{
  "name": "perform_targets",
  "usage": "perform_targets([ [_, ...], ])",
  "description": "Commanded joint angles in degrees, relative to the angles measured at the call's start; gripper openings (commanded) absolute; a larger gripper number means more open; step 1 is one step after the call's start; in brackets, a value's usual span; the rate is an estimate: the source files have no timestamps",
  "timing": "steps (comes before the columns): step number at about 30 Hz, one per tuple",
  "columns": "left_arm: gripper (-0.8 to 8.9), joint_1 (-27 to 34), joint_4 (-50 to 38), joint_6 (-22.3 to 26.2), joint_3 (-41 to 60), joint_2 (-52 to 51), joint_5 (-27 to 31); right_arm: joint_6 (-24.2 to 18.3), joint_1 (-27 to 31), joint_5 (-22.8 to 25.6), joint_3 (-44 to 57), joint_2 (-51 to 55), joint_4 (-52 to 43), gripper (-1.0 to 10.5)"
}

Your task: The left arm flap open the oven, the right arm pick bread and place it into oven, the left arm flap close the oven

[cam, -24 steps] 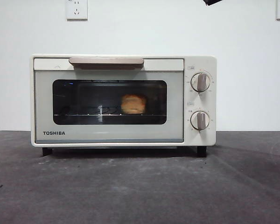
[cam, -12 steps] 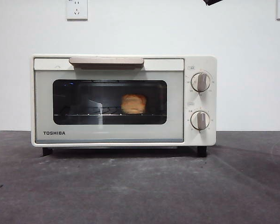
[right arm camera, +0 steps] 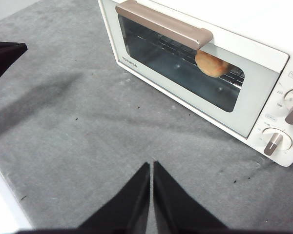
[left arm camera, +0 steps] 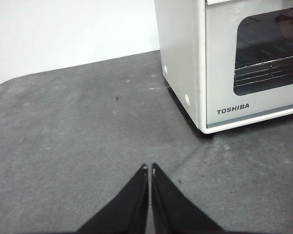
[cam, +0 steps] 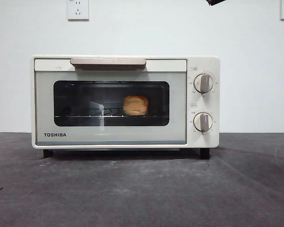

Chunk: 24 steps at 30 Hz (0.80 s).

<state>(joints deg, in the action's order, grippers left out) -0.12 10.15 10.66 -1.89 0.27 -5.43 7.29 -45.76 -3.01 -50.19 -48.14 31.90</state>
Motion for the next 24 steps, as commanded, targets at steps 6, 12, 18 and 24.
perform_targets([
  [6,0.19,0.11,0.52,0.2,1.09,-0.09,0.07,-3.69,1.29,1.6,-0.5,0.83,-1.99,0.1],
  [12,0.19,0.11,0.52,0.2,1.09,-0.09,0.07,-5.07,11.82,-5.07,2.64,6.64,-8.92,0.1],
  [18,0.19,0.11,0.52,0.2,1.09,-0.09,0.07,-5.14,26.01,-7.48,12.66,17.09,-18.93,0.1],
  [24,0.19,0.11,0.52,0.2,1.09,-0.09,0.07,-5.16,37.66,-6.95,25.14,28.55,-29.16,0.1],
])
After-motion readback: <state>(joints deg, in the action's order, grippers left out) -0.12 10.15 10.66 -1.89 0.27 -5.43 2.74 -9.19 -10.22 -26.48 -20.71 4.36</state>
